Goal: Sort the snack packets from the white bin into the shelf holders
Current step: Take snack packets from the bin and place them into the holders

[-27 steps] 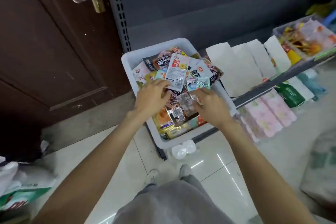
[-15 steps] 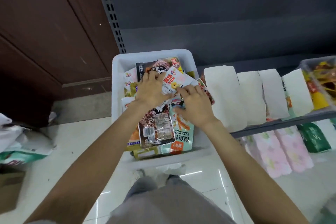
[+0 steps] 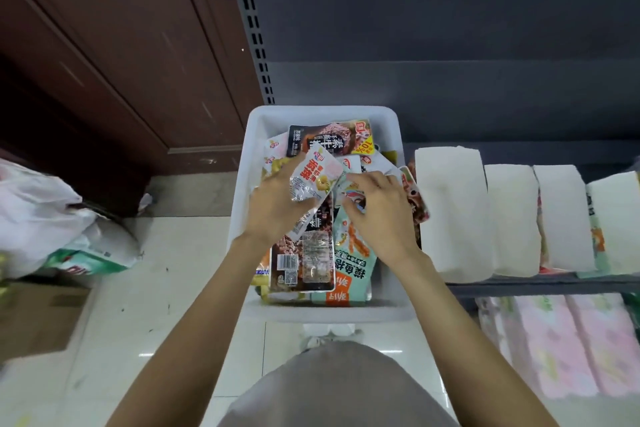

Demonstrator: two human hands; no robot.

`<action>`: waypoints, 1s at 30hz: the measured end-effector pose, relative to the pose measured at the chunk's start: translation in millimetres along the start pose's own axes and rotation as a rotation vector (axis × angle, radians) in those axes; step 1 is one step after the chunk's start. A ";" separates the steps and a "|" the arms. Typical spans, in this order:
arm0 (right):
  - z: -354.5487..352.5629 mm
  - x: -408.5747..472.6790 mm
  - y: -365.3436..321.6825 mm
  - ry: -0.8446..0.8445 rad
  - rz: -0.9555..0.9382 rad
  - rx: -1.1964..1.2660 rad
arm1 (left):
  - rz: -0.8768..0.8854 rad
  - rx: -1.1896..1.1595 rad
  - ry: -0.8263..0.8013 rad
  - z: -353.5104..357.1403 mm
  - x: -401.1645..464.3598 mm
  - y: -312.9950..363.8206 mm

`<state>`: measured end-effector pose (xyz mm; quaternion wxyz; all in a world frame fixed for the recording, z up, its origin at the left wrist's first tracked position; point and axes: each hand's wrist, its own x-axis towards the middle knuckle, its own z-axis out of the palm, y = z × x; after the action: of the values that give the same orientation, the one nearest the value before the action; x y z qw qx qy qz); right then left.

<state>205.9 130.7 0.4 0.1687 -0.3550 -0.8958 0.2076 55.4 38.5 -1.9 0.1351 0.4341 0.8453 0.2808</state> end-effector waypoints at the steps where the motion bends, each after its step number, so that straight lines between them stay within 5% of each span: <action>1: -5.7 -0.4 -7.8 -0.037 0.083 0.226 | -0.008 -0.013 0.072 -0.5 -4.7 0.1; 4: -15.7 5.6 -26.7 -0.213 0.339 0.779 | 0.148 0.137 0.282 -2.0 -21.2 14.1; 7: -23.8 10.7 -27.1 -0.074 0.371 0.871 | 0.470 0.156 0.368 -2.7 -35.2 30.3; 10: -43.6 5.6 -12.7 0.088 0.400 0.834 | 0.602 -0.064 0.199 -10.6 -42.0 41.4; 13: -74.5 -12.1 2.9 0.138 0.362 0.888 | 0.409 -0.432 0.071 -28.5 -36.1 65.0; 16: -102.5 -36.8 14.5 0.178 0.294 0.846 | 0.187 -0.640 -0.409 -24.7 -12.4 96.5; 19: -130.1 -62.9 40.6 0.279 0.328 0.737 | 0.298 -0.557 -0.671 6.1 1.9 129.4; 24: -176.7 -108.6 112.5 0.242 0.316 0.363 | 0.587 -0.314 -0.503 57.7 0.8 192.6; 30: -227.8 -143.1 201.5 0.282 0.299 0.410 | 0.681 -0.291 -0.358 137.0 -15.8 272.8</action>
<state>521.3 220.4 74.4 0.3275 -0.4669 -0.7404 0.3557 308.9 201.7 48.9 0.2394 0.7076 0.5678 0.3459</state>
